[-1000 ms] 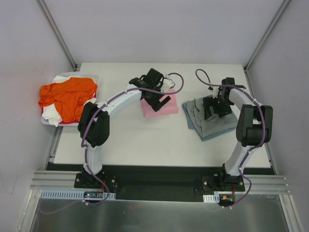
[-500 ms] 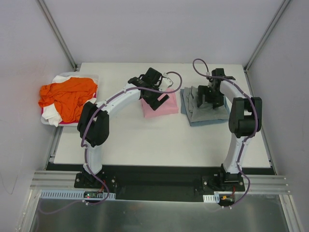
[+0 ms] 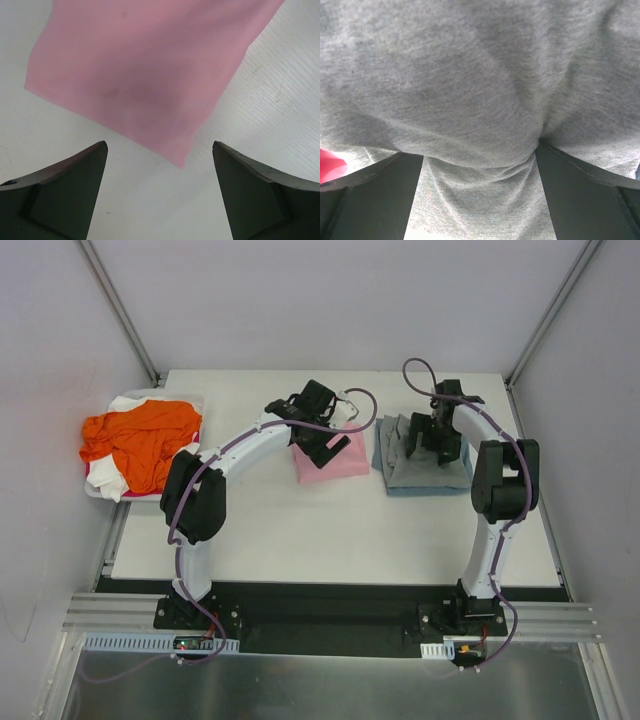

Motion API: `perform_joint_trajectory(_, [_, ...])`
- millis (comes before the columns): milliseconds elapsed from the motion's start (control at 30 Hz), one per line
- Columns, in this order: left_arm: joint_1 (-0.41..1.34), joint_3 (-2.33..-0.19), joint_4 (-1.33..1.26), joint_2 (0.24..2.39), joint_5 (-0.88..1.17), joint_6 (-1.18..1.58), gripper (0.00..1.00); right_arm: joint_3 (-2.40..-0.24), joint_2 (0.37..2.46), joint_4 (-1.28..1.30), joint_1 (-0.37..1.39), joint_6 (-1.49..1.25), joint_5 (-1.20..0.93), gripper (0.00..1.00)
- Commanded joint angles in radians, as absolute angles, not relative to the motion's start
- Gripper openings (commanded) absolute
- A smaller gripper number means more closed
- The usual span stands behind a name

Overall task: Fold and stack the t-shirts
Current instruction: Neatly place the folded tshirt to the corner

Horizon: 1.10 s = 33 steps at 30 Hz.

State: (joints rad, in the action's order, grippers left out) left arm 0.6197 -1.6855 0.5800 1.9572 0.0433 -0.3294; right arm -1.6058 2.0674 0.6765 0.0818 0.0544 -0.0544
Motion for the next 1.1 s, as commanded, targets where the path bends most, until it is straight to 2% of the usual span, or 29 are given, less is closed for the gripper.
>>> perform_joint_trajectory(0, [0.612, -1.68, 0.572, 1.91, 0.051, -0.322, 0.86, -1.597, 2.063, 0.683, 0.123, -0.037, -0.084, 0.97])
perform_joint_trajectory(133, [0.611, -1.663, 0.571, 1.901, 0.064, -0.316, 0.86, -1.594, 2.065, 0.681, 0.152, -0.058, -0.107, 0.96])
perform_joint_trajectory(433, [0.609, -1.644, 0.563, 1.888, 0.057, -0.325, 0.87, -1.611, 2.022, 0.68, 0.198, -0.006, -0.008, 0.97])
perform_joint_trajectory(767, [0.604, -1.664, 0.551, 1.917, 0.06, -0.321, 0.86, -1.604, 1.914, 0.643, 0.224, 0.15, 0.146, 0.96])
perform_joint_trajectory(967, [0.559, -1.7, 0.522, 1.95, 0.043, -0.304, 0.87, -1.744, 1.928, 0.707, 0.287, 0.316, 0.152, 0.96])
perform_joint_trajectory(1067, [0.503, -1.739, 0.512, 1.991, 0.041, -0.281, 0.87, -1.746, 1.921, 0.73, 0.34, 0.417, 0.144, 0.96])
